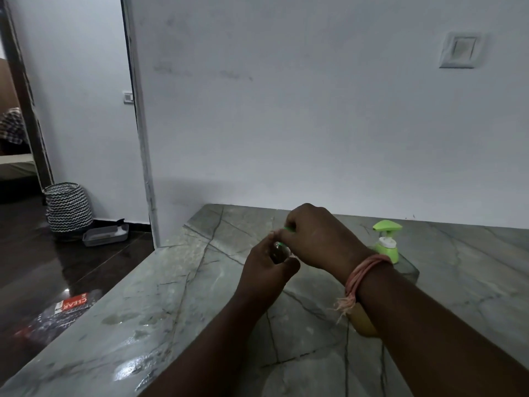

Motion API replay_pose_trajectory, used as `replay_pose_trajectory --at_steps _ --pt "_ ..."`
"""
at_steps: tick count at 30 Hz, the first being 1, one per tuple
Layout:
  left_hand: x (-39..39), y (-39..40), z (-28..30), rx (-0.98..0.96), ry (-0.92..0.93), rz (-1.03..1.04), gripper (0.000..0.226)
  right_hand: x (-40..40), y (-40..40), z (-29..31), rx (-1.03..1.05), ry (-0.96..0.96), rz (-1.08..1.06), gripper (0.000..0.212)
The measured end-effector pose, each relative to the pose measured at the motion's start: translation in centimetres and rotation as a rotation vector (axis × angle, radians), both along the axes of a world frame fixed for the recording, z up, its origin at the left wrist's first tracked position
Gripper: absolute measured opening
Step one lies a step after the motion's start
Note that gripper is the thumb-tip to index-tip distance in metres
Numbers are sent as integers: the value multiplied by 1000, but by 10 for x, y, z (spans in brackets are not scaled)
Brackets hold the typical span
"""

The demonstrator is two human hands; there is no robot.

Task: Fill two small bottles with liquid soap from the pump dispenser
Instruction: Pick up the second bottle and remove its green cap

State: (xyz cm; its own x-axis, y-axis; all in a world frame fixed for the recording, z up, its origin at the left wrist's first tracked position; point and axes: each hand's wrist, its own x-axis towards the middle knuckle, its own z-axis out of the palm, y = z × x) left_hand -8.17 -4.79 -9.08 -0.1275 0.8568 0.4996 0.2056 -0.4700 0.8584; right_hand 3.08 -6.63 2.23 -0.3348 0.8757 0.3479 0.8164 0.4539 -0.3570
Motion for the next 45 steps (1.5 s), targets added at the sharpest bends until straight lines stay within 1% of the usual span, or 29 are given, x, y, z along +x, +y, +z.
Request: replay_pose_trajectory --at_steps 2,3,4,6,7,9,11,12,14,17,19,21,26,29,30,33,35,37,39,42,44,45 --pt "0 -2 2 -2 -47 6 15 -3 -5 2 20 -17 66 13" --pt "-1 -2 4 -11 -83 7 19 -3 -7 3 32 -15 109 12" --pt "-2 -2 4 -24 -117 8 25 -3 -8 3 59 -3 144 18" --pt "-4 0 4 -44 -156 19 29 -1 -8 5 126 91 167 26" --pt "-5 2 3 -50 -170 34 27 0 -5 3 132 179 151 28" --pt "-6 5 3 -53 -228 66 18 1 0 -7 51 354 82 33" --pt "-8 6 4 -46 -295 103 15 1 7 -29 -80 389 -3 44" --pt "-11 8 4 -52 -329 122 16 0 10 -43 -130 372 -29 43" --pt "-15 9 3 -64 -379 143 20 -2 14 -67 -178 406 -81 32" --pt "-13 8 2 -78 -384 135 27 -1 26 -88 -129 534 -185 16" --pt "-12 8 2 -86 -357 138 28 -2 31 -94 -68 546 -214 12" --pt "-11 8 1 -81 -335 150 26 -4 32 -102 -34 517 -199 13" --pt "-10 7 1 -64 -266 141 25 -4 27 -121 18 422 -189 26" --pt "-6 4 3 -63 -275 97 29 -5 23 -110 25 379 -183 36" --pt "-6 3 4 -73 -281 84 31 -6 22 -102 62 370 -183 35" --pt "-4 3 8 -140 -400 15 36 -7 15 -62 237 354 -178 12" --pt "-2 3 9 -174 -465 -30 33 -5 9 -27 283 396 -161 7" --pt "0 2 8 -171 -455 -65 29 4 4 7 265 407 -158 5" --pt "3 -2 8 -173 -407 -109 30 20 4 30 235 326 -193 5" --pt "8 -7 9 -138 -325 -168 27 45 6 40 145 193 -241 13" --pt "11 -13 11 -105 -279 -202 29 61 5 39 100 190 -234 20" --pt "14 -17 13 -90 -265 -217 31 69 4 40 95 220 -234 24"
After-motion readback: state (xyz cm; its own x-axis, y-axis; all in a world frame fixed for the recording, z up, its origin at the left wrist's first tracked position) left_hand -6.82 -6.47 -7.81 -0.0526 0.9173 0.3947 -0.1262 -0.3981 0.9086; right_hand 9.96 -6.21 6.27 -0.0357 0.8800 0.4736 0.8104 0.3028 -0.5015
